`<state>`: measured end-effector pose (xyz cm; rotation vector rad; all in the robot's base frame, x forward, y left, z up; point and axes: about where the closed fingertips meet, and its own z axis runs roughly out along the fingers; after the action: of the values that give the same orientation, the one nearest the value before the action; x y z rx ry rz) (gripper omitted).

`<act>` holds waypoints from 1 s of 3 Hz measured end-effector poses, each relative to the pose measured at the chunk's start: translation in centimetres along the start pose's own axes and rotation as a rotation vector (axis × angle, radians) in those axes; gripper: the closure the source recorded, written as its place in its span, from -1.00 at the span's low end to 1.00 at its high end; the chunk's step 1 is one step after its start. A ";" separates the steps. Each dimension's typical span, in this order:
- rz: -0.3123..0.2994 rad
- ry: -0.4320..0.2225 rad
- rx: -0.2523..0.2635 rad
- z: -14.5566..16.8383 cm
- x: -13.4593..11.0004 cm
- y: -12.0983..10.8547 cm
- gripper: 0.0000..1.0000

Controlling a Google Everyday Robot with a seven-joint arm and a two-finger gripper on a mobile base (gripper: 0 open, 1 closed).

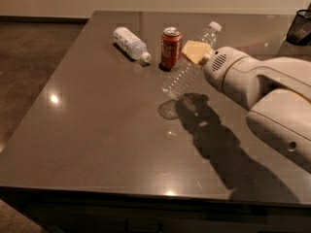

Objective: Place water bottle upright

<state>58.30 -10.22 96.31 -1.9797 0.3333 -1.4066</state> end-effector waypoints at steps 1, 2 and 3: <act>-0.074 -0.003 0.131 0.1 -0.2 -0.7 1.00; -0.105 0.022 0.315 -1.2 1.0 -2.5 1.00; -0.121 0.034 0.441 -2.2 1.7 -3.6 1.00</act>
Offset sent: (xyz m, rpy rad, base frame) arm -0.0221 -0.0026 0.0433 0.0900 -0.3358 0.3327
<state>56.28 -9.34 100.32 -1.6352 -0.0826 -1.4442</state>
